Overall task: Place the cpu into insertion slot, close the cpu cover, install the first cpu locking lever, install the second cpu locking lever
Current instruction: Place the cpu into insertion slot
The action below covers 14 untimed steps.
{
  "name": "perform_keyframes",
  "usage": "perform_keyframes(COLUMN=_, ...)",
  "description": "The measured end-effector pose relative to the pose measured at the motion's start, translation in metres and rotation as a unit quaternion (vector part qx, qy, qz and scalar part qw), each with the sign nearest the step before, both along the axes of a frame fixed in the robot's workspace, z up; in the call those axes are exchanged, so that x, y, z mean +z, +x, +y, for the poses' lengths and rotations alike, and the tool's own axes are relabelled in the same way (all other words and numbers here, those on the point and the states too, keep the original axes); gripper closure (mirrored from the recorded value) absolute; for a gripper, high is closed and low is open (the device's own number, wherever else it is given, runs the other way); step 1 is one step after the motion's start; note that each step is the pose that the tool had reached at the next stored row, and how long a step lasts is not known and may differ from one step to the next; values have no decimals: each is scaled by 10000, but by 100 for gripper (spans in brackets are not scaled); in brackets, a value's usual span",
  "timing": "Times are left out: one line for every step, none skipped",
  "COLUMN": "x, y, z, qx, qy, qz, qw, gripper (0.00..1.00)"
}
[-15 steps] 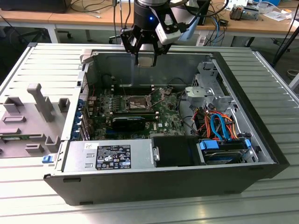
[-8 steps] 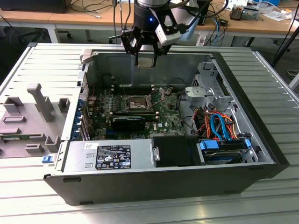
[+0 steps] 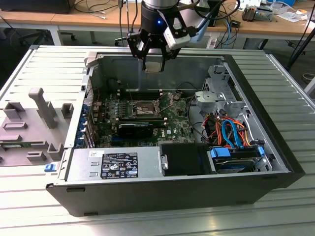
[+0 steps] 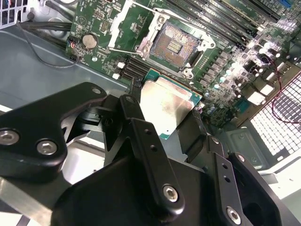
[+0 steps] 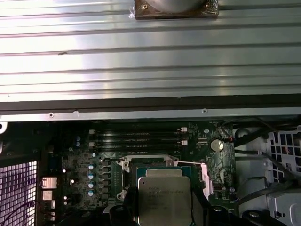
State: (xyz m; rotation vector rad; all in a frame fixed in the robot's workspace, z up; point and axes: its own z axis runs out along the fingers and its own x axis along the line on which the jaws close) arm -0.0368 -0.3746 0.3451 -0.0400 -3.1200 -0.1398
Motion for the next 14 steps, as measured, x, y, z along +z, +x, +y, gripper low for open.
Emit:
perform_keyframes(x=-3, y=0, z=-1, qx=0, qy=0, qz=0, qw=10000, gripper=45)
perform_keyframes(x=-5, y=0, z=-1, qx=0, qy=0, qz=0, qw=10000, gripper=45)
perform_keyframes(x=-7, y=0, z=-1, qx=0, qy=0, qz=0, qw=10000, gripper=45)
perform_keyframes(x=-11, y=0, z=-1, qx=0, qy=0, qz=0, qw=10000, gripper=45)
perform_keyframes(x=-13, y=0, z=-1, qx=0, qy=0, qz=0, qw=10000, gripper=45)
perform_keyframes(x=-14, y=0, z=-2, qx=0, qy=0, qz=0, qw=10000, gripper=45)
perform_keyframes(x=-17, y=0, z=-2, qx=0, qy=0, qz=0, qw=10000, gripper=45)
perform_keyframes(x=-19, y=0, z=-2, qx=0, qy=0, qz=0, qw=10000, gripper=45)
perform_keyframes(x=-21, y=0, z=-2, qx=0, qy=0, qz=0, qw=10000, gripper=45)
perform_keyframes(x=-22, y=0, z=-3, qx=0, qy=0, qz=0, qw=10000, gripper=45)
perform_keyframes(x=-25, y=0, z=-3, qx=0, qy=0, qz=0, qw=10000, gripper=45)
perform_keyframes(x=-27, y=0, z=-3, qx=0, qy=0, qz=0, qw=10000, gripper=45)
perform_keyframes(x=-29, y=0, z=-3, qx=0, qy=0, qz=0, qw=10000, gripper=45)
perform_keyframes(x=-30, y=0, z=-3, qx=0, qy=0, qz=0, qw=10000, gripper=45)
